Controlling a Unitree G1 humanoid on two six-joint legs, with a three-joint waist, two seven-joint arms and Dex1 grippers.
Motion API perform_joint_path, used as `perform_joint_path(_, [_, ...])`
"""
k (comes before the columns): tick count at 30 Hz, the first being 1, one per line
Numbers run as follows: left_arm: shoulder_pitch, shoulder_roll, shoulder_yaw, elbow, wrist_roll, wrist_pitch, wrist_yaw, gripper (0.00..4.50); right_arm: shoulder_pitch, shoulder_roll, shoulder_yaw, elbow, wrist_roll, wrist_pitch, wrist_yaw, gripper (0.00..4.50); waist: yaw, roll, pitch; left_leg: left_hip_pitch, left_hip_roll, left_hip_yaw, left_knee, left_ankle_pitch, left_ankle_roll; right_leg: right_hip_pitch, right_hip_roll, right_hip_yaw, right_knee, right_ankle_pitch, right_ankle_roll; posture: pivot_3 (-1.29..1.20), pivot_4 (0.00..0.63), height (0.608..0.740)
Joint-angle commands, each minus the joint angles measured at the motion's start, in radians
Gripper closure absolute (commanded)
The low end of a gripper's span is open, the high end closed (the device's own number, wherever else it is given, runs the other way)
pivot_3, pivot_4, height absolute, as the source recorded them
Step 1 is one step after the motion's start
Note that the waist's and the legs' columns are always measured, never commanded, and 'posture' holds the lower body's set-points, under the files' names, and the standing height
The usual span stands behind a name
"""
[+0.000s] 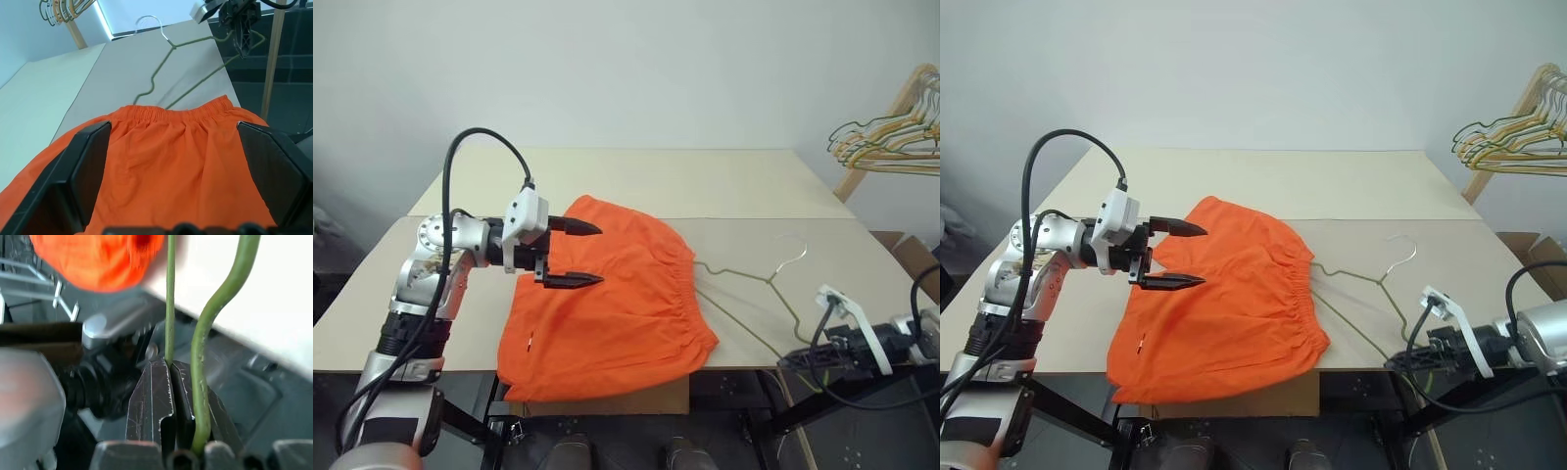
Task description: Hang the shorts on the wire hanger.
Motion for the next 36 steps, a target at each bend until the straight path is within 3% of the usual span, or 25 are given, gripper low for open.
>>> perform_joint_path(1, [-0.015, 0.005, 0.005, -0.006, -0.004, -0.017, 0.002, 0.05, -0.078, 0.054, 0.008, 0.06, -0.016, 0.016, -0.045, 4.5, 0.001, 0.0, 0.0, 0.0, 0.0, 0.0, 0.0, 0.0, 0.0, 0.0, 0.001, 0.0, 0.0, 0.0, 0.0, 0.17, 0.0, 0.74])
perform_joint_path(8, [-0.018, 0.019, 0.01, -0.004, -0.001, -0.02, 0.004, 0.05, -0.119, 0.084, 0.135, 0.083, -0.053, -0.048, 0.03, 4.5, 0.021, 0.0, 0.0, -0.007, 0.0, -0.002, 0.0, 0.0, 0.0, -0.004, 0.002, 0.0, -0.001, 0.003, 0.005, 0.2, 0.0, 0.74])
perform_joint_path(16, [-0.009, 0.027, 0.013, -0.014, 0.0, -0.018, 0.016, 0.05, -0.254, 0.21, 0.103, 0.27, -0.093, -0.034, -0.075, 4.5, 0.035, 0.0, 0.0, -0.006, 0.001, -0.001, 0.0, 0.0, 0.0, -0.004, 0.003, 0.0, -0.002, 0.004, 0.001, 0.21, 0.0, 0.74])
perform_joint_path(24, [-0.027, 0.018, 0.006, 0.011, 0.016, -0.034, 0.035, 0.05, -0.233, 0.188, 0.183, 0.202, -0.087, -0.066, 0.063, 4.5, 0.043, 0.0, 0.0, -0.008, 0.002, -0.002, 0.0, 0.0, 0.0, -0.005, 0.004, 0.0, -0.002, 0.005, 0.003, 0.21, 0.0, 0.74])
perform_joint_path(36, [-0.044, 0.007, 0.005, 0.029, 0.032, -0.055, 0.047, 0.05, -0.321, 0.237, 0.258, 0.299, -0.16, -0.115, 0.138, 4.5, 0.04, 0.0, 0.0, -0.007, 0.003, -0.002, 0.0, 0.0, 0.0, -0.005, 0.005, 0.0, -0.001, 0.005, 0.002, 0.24, 0.0, 0.74])
